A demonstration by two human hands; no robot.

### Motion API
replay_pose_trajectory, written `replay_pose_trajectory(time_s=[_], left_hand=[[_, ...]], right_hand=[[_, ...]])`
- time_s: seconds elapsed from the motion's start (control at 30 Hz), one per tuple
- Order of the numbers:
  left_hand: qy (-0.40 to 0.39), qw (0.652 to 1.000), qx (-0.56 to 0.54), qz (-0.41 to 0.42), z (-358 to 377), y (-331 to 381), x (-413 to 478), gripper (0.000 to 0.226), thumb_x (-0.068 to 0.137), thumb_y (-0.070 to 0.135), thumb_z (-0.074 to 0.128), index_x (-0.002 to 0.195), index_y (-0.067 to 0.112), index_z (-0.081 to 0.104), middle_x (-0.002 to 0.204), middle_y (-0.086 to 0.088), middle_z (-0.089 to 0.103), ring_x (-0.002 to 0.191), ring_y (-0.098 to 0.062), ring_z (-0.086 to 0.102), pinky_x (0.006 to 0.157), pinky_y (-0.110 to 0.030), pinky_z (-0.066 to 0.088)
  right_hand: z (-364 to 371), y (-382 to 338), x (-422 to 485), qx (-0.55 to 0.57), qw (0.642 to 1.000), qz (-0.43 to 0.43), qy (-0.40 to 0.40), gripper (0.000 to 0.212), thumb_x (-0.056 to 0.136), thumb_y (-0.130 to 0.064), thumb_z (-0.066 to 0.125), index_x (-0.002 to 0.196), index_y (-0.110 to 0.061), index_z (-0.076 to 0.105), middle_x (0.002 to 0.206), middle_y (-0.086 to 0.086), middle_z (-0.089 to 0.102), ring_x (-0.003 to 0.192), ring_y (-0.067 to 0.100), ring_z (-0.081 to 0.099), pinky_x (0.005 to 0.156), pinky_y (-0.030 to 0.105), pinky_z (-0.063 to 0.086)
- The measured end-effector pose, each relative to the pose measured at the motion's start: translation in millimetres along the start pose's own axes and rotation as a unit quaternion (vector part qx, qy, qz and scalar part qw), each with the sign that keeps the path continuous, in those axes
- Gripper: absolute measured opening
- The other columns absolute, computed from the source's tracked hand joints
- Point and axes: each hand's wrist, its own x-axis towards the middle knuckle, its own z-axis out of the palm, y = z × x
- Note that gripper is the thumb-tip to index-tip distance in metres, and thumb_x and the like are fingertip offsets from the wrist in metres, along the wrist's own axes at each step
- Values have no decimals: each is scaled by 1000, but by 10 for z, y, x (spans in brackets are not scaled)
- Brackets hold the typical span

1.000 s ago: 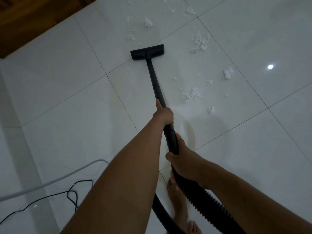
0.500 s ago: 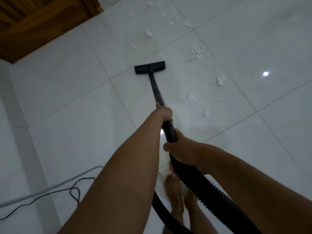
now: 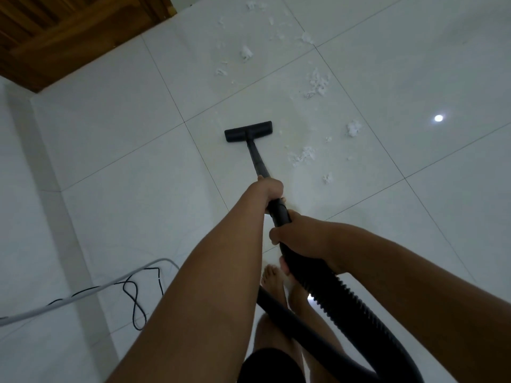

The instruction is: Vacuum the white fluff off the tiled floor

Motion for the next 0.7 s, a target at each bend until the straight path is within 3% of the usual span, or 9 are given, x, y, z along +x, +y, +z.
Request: replay_pose_trajectory(time_s=[0.13, 0.27, 0.33, 0.5, 0.7], left_hand=[[-2, 1000, -5, -5, 78, 7, -106, 75, 102, 9, 33, 159, 29, -10, 86, -9, 59, 71, -12, 58, 89, -32, 55], [-10, 1000, 2, -17, 73, 42, -157, 73, 101, 7, 32, 160, 27, -7, 83, -10, 59, 67, -13, 57, 65, -28, 53], [-8, 1000, 3, -16, 33, 85, -114, 76, 101, 7, 33, 159, 30, -10, 85, -10, 59, 67, -12, 57, 62, -27, 52], [8, 1000, -4, -5, -130, 234, 161, 79, 101, 7, 33, 158, 35, -13, 88, -10, 59, 84, -18, 62, 95, -37, 56], [21, 1000, -12, 11, -455, 600, 603, 78, 102, 6, 31, 157, 37, -14, 86, -6, 52, 89, -21, 60, 98, -39, 55]], right_hand=[[-67, -2, -146, -17, 1000, 23, -9, 35, 102, -15, 51, 134, -10, 38, 63, 15, 59, 35, 20, 56, 41, 25, 51], [-79, -46, -164, -33, 999, 14, -12, 37, 102, -13, 50, 137, -12, 37, 69, 15, 58, 39, 18, 56, 42, 26, 52], [-76, -91, -121, -35, 999, -1, -11, 40, 102, -13, 50, 138, -19, 34, 71, 15, 58, 41, 18, 56, 43, 27, 51], [-79, -255, 151, -22, 999, -40, -8, 45, 101, -10, 46, 140, -26, 31, 71, 16, 56, 44, 20, 56, 43, 28, 51], [-138, -621, 692, -2, 999, -37, 7, 66, 98, -13, 47, 151, -43, 20, 78, 17, 59, 55, 25, 59, 55, 37, 55]])
